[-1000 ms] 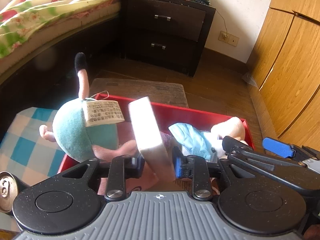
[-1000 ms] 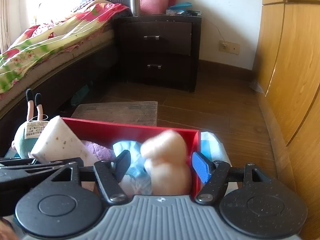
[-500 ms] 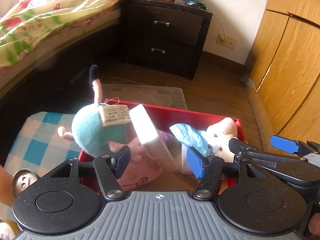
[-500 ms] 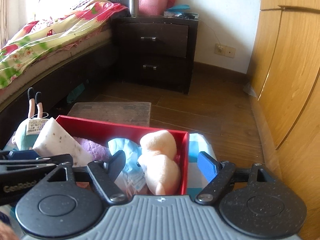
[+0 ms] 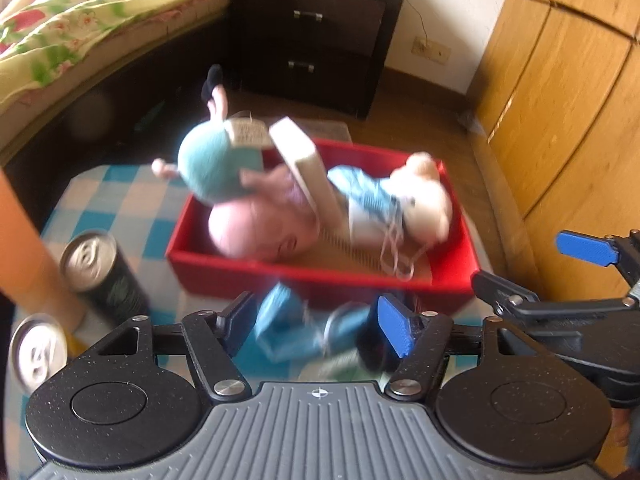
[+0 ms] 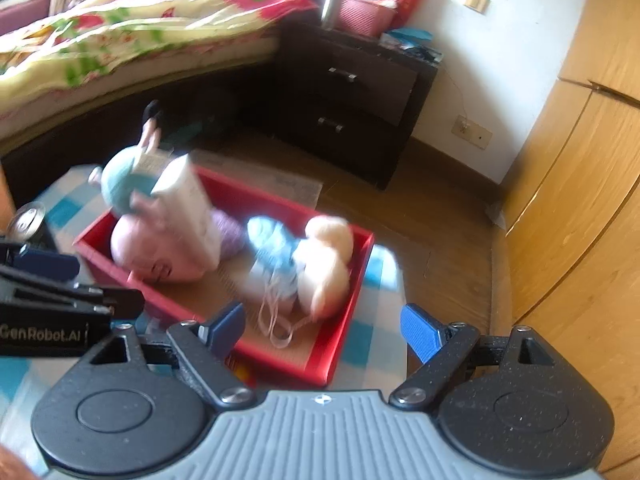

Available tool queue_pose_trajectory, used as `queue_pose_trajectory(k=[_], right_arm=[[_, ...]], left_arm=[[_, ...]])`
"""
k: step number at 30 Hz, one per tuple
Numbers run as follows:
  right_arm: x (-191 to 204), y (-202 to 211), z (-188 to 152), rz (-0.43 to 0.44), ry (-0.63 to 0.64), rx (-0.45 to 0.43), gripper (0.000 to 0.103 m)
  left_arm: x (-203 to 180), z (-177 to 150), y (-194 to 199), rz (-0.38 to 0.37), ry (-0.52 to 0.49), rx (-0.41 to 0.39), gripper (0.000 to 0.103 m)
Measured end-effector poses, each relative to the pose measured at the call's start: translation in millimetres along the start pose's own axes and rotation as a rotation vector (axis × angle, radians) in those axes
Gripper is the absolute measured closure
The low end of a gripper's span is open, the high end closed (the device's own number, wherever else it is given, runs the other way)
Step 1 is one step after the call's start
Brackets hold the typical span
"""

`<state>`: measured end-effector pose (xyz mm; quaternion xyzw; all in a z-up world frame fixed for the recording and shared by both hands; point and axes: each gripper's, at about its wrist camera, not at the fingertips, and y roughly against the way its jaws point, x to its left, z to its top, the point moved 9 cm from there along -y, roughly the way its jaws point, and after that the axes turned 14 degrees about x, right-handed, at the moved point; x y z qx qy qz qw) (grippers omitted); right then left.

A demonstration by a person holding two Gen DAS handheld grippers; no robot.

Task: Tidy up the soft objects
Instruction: 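Move both tools back down toward the remaining objects on the table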

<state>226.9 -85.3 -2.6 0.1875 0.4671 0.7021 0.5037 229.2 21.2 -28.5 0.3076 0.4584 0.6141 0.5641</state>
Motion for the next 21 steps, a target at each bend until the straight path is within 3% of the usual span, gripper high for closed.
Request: queue_pose_trajectory(k=[10, 21], right_arm=[[15, 5, -57, 0.074, 0.001, 0.086, 0.036], [21, -2, -80, 0.112, 0.016, 0.141, 0.036]], left_arm=[[0, -50, -5, -0.025, -0.026, 0.092, 0.032], [9, -60, -8, -0.033, -0.009, 0.127, 0.030]])
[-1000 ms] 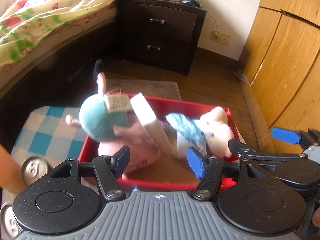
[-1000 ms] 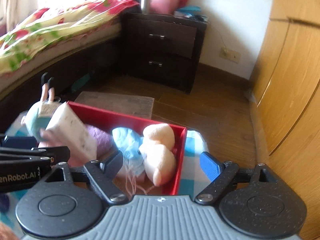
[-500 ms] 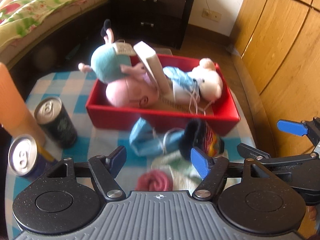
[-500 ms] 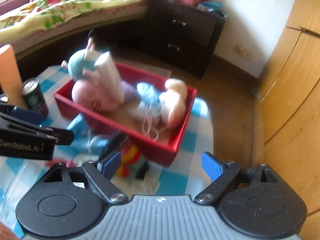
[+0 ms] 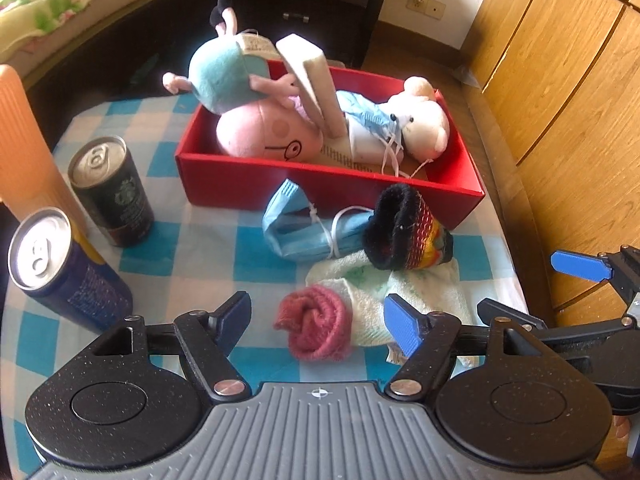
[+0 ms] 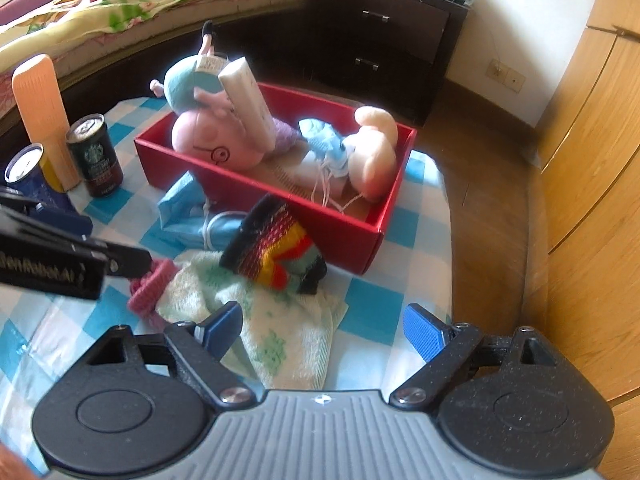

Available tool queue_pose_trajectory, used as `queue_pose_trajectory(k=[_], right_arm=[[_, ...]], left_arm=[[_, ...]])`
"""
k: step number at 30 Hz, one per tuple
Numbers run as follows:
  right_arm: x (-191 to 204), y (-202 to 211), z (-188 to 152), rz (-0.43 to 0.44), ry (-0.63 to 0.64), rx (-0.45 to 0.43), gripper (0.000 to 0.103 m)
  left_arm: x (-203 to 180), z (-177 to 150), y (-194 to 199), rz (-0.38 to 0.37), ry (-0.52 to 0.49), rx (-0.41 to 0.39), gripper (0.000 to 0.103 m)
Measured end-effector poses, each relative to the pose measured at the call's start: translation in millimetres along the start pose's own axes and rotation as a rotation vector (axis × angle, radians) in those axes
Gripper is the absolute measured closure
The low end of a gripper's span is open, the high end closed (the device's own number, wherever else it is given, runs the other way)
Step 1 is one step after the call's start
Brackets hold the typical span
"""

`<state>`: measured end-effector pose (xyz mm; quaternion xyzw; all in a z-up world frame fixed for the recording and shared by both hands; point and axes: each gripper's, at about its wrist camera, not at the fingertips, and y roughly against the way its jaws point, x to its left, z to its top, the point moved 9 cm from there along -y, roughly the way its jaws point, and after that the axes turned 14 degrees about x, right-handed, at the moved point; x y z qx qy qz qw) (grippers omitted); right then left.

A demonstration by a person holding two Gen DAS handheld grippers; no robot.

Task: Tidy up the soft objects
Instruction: 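Move both tools back down toward the remaining objects on the table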

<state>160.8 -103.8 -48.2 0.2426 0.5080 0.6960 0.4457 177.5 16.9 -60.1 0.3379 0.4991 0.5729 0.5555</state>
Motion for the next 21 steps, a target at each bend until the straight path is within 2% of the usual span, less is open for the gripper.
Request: queue_pose_trajectory(k=[12, 16, 21], right_arm=[[-5, -9, -7, 0.037, 0.016, 0.048, 0.036], [-2, -15, -7, 0.028, 0.027, 0.061, 0.036], [-8, -17, -3, 0.033, 0.003, 0.060, 0.036]], left_arm=[[4, -4, -14, -0.017, 0.018, 0.054, 0.029], [1, -4, -25, -0.054, 0.045, 0.083, 0.027], [-4, -3, -49, -0.097, 0.079, 0.134, 0.046]])
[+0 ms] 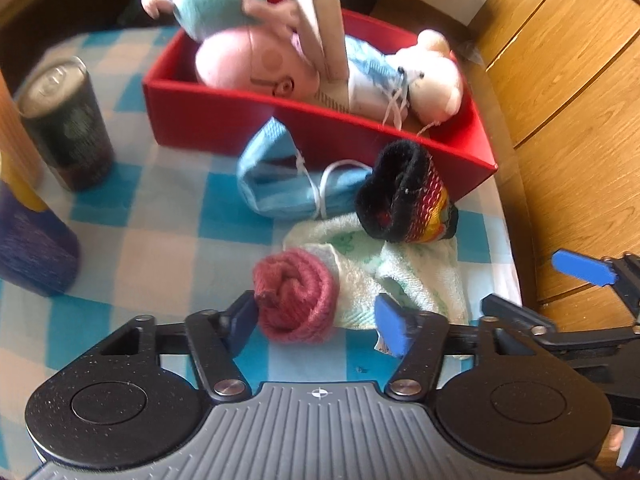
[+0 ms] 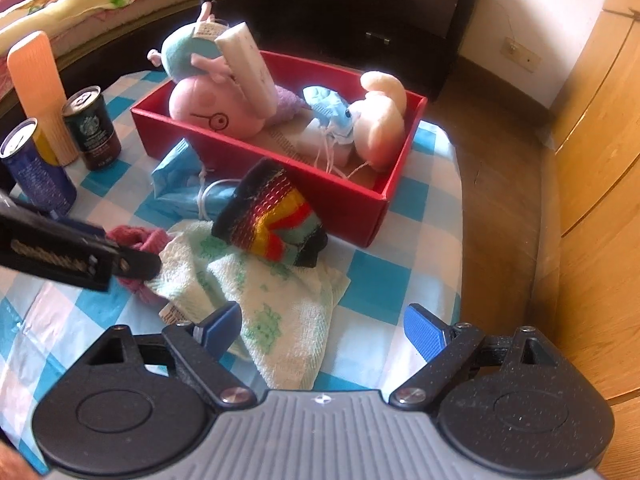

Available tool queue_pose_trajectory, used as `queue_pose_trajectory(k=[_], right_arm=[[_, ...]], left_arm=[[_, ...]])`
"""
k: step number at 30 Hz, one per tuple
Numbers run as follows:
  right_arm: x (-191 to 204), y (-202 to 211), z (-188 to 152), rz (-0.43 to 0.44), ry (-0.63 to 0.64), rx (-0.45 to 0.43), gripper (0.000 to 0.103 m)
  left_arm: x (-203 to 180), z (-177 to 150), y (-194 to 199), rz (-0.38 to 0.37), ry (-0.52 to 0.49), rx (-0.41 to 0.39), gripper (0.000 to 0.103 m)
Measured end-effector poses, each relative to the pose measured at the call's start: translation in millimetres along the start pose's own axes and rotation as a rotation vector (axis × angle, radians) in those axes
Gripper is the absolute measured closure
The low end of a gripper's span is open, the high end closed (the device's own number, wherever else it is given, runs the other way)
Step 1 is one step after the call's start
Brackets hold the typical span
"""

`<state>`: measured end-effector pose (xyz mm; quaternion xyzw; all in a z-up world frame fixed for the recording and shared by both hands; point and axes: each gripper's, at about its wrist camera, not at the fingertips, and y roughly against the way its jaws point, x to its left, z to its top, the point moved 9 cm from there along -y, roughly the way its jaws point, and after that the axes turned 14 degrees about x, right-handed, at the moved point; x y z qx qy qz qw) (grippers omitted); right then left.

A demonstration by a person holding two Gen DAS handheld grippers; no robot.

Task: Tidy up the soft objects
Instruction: 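Move both tools back down toward the remaining objects on the table, then grasp the pink knitted ball with the left tool while the right tool grasps the striped knitted sock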

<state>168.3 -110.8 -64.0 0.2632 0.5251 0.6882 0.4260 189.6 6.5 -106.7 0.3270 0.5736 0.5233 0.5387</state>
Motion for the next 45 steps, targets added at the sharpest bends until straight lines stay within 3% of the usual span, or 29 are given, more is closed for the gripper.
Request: queue_pose_trajectory(k=[3, 7, 17, 22, 28, 31, 33, 41, 43, 45], right_arm=[[-6, -1, 1, 0.003, -0.020, 0.000, 0.036], [-12, -5, -1, 0.005, -0.025, 0.014, 0.036], [-10, -5, 4, 0.037, -0.048, 0.009, 0.036], [-12, -2, 21, 0.031, -0.099, -0.045, 0.035], [1, -19, 53, -0.021, -0.085, -0.077, 0.032], [10, -28, 62, -0.038, -0.054, -0.069, 0.032], [16, -30, 66, -0.054, -0.035, -0.076, 0.032], [19, -41, 71, -0.067, -0.023, -0.072, 0.027], [20, -47, 71, -0.055, -0.025, -0.055, 0.027], [20, -52, 71, -0.058, -0.028, -0.043, 0.027]], left_arm=[[5, 3, -12, -0.019, 0.047, 0.015, 0.060], [12, 11, -5, -0.045, 0.087, -0.025, 0.070], [12, -1, 38, -0.024, 0.002, -0.087, 0.070], [24, -4, 52, -0.043, 0.018, -0.113, 0.071], [37, -3, 29, -0.009, 0.041, -0.059, 0.076], [41, 2, 22, -0.007, 0.055, -0.050, 0.059], [39, 2, 20, 0.000, 0.055, -0.053, 0.033], [41, 3, 9, 0.103, 0.038, -0.031, 0.022], [44, 0, 2, 0.132, 0.041, -0.010, 0.022], [43, -2, -3, 0.135, 0.033, -0.004, 0.031]])
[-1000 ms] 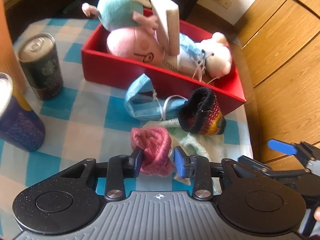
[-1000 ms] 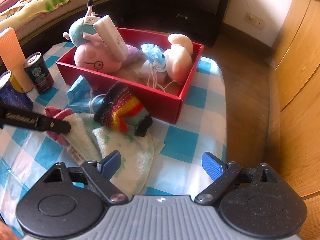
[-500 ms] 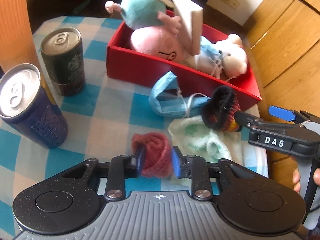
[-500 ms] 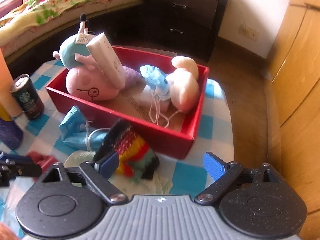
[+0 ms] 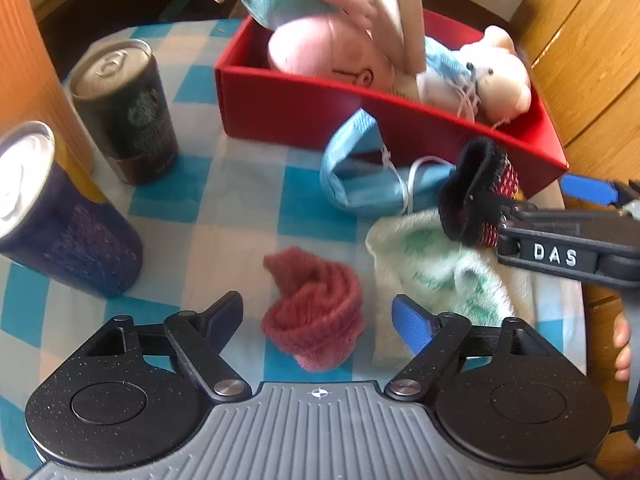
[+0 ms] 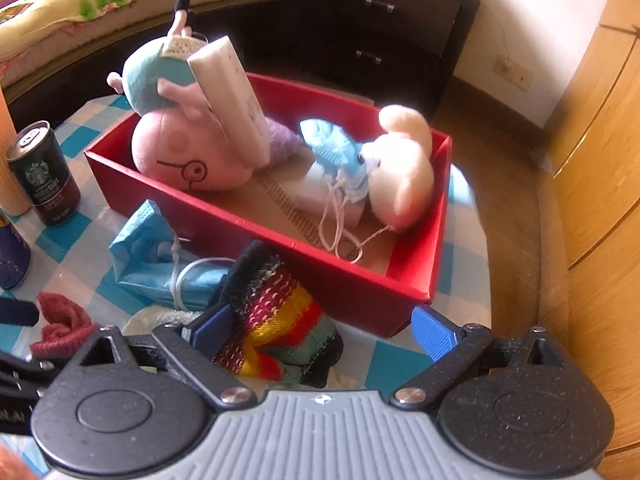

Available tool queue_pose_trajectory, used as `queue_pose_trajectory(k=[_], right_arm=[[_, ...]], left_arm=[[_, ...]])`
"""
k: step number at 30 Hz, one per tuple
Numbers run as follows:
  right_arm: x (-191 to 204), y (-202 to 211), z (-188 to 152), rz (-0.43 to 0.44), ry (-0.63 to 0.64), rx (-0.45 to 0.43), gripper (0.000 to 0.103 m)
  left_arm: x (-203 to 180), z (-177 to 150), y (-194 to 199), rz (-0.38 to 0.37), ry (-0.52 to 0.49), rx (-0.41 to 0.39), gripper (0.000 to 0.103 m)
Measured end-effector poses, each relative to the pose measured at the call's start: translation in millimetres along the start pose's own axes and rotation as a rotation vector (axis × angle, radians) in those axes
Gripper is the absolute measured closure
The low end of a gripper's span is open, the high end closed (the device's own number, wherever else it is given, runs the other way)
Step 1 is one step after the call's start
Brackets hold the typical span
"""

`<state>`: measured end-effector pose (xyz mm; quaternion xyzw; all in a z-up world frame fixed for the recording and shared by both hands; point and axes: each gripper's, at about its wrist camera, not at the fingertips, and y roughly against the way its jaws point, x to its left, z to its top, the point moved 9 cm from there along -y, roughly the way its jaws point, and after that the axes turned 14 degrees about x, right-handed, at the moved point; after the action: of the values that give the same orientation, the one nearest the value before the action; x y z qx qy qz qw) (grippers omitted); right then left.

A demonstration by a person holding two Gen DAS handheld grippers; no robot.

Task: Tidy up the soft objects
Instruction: 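Grasp the pink knitted ball with the left tool while the right tool grasps the striped knitted sock, then carry the pink ball with the left tool while the right tool carries the striped sock to the red box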

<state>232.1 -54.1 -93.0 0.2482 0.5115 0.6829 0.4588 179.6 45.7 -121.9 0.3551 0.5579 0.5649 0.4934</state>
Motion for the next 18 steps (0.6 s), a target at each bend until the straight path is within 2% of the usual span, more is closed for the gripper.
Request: queue_pose_trajectory(k=[1, 2, 3, 4, 5, 7, 13, 18], right_arm=[[1, -2, 0, 0.003, 0.003, 0.006, 0.031], [2, -3, -1, 0.014, 0.004, 0.015, 0.049], [2, -5, -1, 0.037, -0.007, 0.035, 0.063], [3, -7, -2, 0.078, -0.029, 0.062, 0.084], [3, -7, -3, 0.116, -0.049, 0.078, 0.088], [3, -4, -3, 0.112, -0.040, 0.074, 0.091], [2, 12, -7, 0.145, -0.031, 0.060, 0.102], [6, 22, -13, 0.120, 0.021, 0.070, 0.103]], left_arm=[[0, -1, -2, -0.006, 0.002, 0.003, 0.036], [1, -1, -4, -0.014, 0.007, 0.010, 0.047], [3, -2, -5, -0.022, 0.014, 0.019, 0.052], [3, -2, -6, -0.032, 0.016, 0.022, 0.053], [3, -3, -6, -0.038, 0.012, 0.021, 0.058], [2, -3, -2, -0.032, -0.001, 0.011, 0.063], [-1, -1, 11, 0.002, -0.033, -0.025, 0.063], [-8, 0, 19, 0.045, -0.078, -0.052, 0.063]])
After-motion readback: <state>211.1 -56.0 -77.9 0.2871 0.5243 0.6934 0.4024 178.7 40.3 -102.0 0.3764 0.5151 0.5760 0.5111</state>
